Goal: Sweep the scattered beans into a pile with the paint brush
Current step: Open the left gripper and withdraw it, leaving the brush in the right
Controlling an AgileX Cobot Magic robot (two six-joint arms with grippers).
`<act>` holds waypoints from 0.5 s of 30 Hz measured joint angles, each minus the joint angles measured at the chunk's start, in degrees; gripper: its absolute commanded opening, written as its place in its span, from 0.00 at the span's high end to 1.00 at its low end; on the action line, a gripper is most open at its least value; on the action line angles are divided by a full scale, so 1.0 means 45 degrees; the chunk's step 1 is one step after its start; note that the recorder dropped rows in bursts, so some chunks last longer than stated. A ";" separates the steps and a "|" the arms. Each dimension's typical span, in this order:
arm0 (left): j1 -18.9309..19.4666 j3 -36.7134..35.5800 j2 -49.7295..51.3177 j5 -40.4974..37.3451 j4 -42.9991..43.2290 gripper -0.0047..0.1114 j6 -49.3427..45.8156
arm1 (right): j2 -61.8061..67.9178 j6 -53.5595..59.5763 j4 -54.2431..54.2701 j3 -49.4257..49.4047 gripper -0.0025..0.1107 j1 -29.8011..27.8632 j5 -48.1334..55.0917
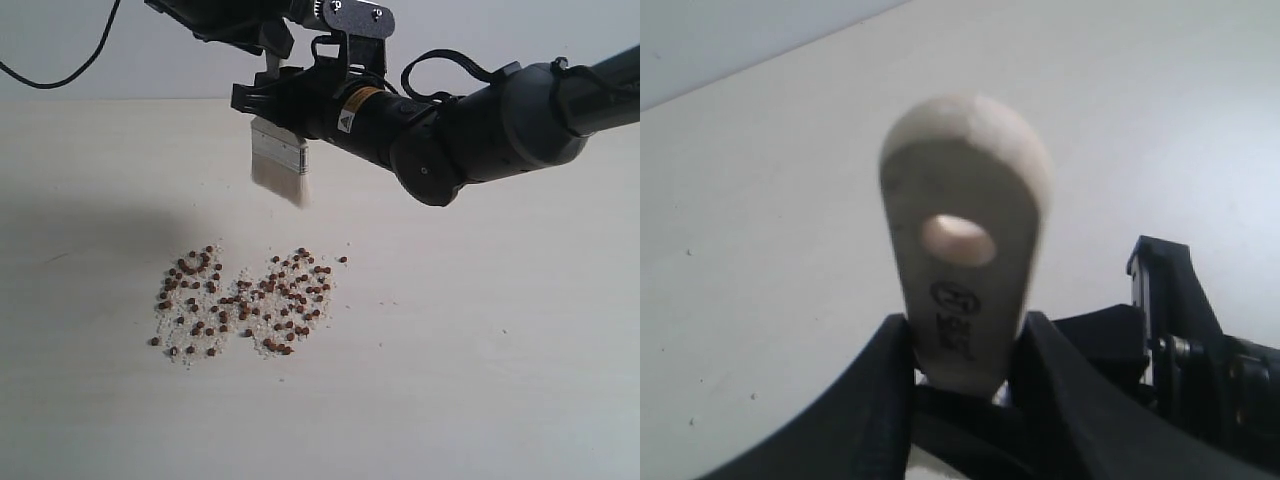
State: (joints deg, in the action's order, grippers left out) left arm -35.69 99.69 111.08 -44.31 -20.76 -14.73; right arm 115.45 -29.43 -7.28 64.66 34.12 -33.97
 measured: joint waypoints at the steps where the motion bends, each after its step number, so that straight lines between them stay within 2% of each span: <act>1: 0.0000 0.0000 0.0000 0.0000 0.0000 0.96 0.0000 | 0.0000 0.0000 0.0000 0.0000 0.98 0.0000 0.0000; 4: 0.0000 0.0000 0.0000 0.0000 0.0000 0.96 0.0000 | 0.0000 0.0000 -0.0027 0.0000 0.98 0.0000 0.0000; 7: 0.0000 0.0000 0.0000 0.0000 0.0000 0.89 0.0000 | 0.0000 0.0000 -0.0027 0.0000 0.98 0.0000 0.0000; 9: 0.0000 0.0000 0.0000 0.0000 0.0000 0.78 0.0000 | 0.0000 0.0000 -0.0027 0.0000 0.98 0.0000 0.0000; 13: 0.0000 0.0000 0.0000 0.0026 0.0000 0.48 0.0000 | 0.0000 0.0000 -0.0004 0.0000 0.98 0.0000 0.0000; 15: 0.0000 0.0000 0.0000 0.0138 0.0036 0.37 0.0000 | 0.0000 0.0026 -0.0004 0.0000 0.98 0.0000 0.0056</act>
State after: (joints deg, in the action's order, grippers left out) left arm -35.69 99.69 111.08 -43.69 -20.60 -14.73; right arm 115.45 -29.32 -7.29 64.66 34.12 -33.72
